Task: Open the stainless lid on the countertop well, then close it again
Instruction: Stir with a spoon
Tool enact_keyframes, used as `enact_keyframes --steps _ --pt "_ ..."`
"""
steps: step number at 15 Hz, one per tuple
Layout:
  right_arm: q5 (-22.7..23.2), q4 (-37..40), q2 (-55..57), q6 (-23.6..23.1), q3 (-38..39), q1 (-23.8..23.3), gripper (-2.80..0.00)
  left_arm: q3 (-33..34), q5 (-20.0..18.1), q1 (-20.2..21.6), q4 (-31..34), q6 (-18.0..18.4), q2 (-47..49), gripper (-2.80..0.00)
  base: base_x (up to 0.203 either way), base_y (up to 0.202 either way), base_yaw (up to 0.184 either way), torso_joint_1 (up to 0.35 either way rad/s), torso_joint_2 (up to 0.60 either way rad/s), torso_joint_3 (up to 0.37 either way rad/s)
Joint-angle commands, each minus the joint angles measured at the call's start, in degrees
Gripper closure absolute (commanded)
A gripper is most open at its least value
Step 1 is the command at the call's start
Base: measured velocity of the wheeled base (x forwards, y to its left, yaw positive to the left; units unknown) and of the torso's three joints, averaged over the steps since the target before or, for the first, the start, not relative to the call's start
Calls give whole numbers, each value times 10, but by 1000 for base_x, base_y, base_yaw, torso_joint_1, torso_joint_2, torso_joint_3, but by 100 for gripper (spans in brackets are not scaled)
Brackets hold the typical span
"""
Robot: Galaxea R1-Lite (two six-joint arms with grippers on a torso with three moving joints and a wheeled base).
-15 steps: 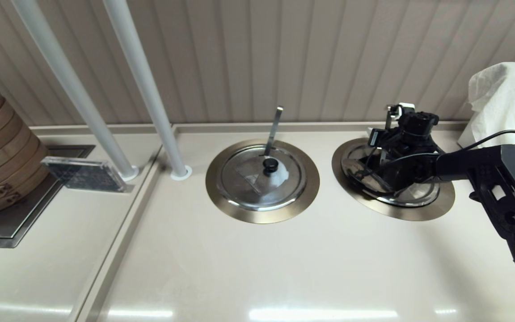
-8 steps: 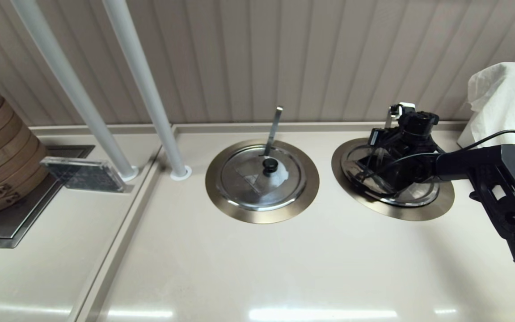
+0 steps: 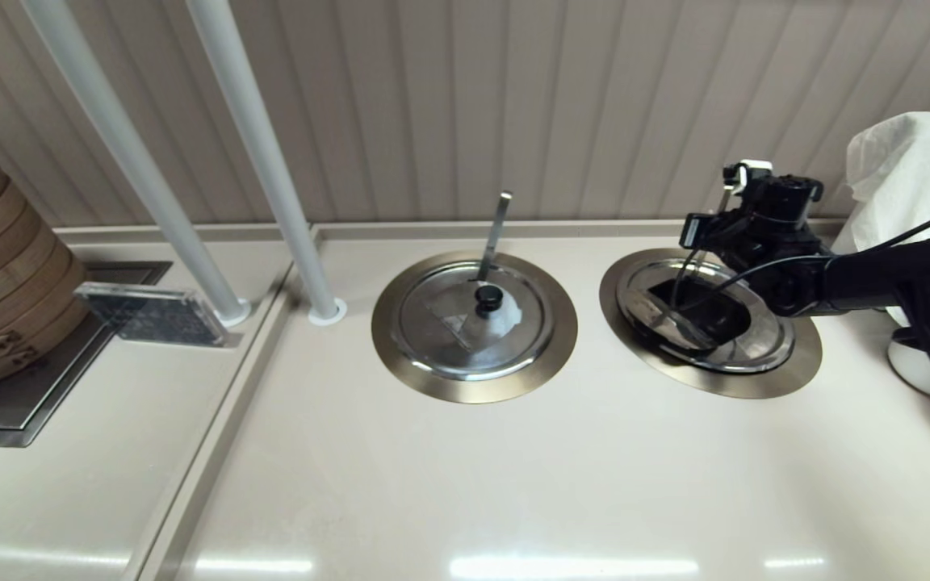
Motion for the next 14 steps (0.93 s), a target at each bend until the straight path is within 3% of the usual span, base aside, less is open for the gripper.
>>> enact_keyframes --steps 1,8,14 --pt "0 -2 -75 -8 49 -6 0 0 0 0 0 0 0 0 0 0 0 0 0 0" --pt "4 -3 -172 -38 125 -17 0 0 0 0 0 0 0 0 0 0 0 0 0 0" --pt "73 23 -210 -28 172 -10 0 0 0 0 0 0 0 0 0 0 0 0 0 0"
